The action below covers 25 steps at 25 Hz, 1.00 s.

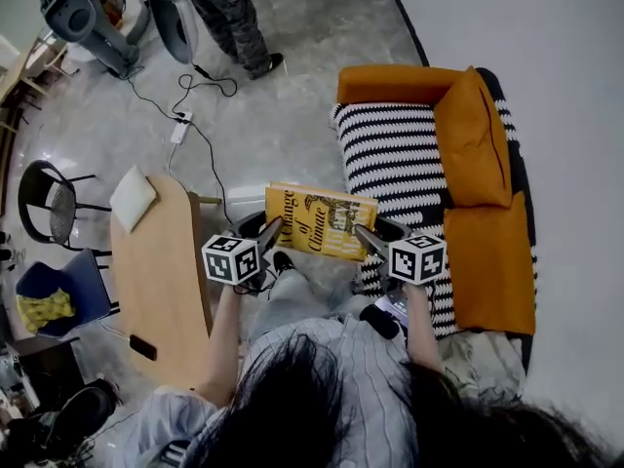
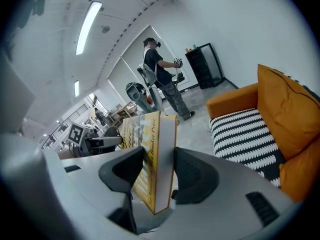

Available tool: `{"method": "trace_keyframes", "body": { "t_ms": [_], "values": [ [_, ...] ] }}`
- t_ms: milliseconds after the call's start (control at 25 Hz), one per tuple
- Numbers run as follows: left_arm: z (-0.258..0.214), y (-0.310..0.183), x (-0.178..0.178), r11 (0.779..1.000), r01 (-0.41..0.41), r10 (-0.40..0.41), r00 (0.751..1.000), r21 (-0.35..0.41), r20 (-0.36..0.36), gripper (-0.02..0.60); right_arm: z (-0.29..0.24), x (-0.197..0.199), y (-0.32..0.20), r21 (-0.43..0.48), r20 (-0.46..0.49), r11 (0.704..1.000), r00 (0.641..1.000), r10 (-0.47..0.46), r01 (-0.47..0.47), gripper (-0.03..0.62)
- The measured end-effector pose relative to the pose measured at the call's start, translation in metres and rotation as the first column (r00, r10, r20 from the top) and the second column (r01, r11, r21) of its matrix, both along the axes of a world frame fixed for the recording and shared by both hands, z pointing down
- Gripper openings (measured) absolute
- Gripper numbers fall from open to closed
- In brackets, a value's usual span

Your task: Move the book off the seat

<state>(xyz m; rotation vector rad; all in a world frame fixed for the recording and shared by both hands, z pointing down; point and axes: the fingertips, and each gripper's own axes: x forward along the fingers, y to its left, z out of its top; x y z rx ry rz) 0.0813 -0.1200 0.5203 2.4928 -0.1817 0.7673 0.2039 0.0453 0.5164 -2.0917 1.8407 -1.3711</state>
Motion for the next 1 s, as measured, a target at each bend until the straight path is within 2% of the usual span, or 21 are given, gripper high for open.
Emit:
{"method": "trace_keyframes", "body": {
  "t_ms": [360, 600, 800, 1000],
  "values": [
    [0.002, -0.087, -0.068, 0.994, 0.111, -0.112, 0.993, -0.022, -0.024, 0.163, -0.006, -0.049, -0.104, -0.033, -0.019, 0.992, 0.992, -0.123, 0.122, 0.201],
    [0.003, -0.138, -0.131, 0.974, 0.225, -0.225, 0.974, -0.021, -0.029, 0.161, -0.004, -0.096, -0.171, -0.039, -0.016, 0.971, 0.972, -0.236, 0.235, 0.201],
    [0.004, -0.171, -0.183, 0.943, 0.333, -0.334, 0.942, -0.024, -0.034, 0.163, -0.005, -0.135, -0.222, -0.043, -0.023, 0.942, 0.943, -0.333, 0.332, 0.201],
    [0.002, -0.193, -0.242, 0.890, 0.456, -0.456, 0.889, -0.024, -0.037, 0.163, -0.007, -0.180, -0.269, -0.043, -0.028, 0.889, 0.889, -0.458, 0.456, 0.201]
  ]
}}
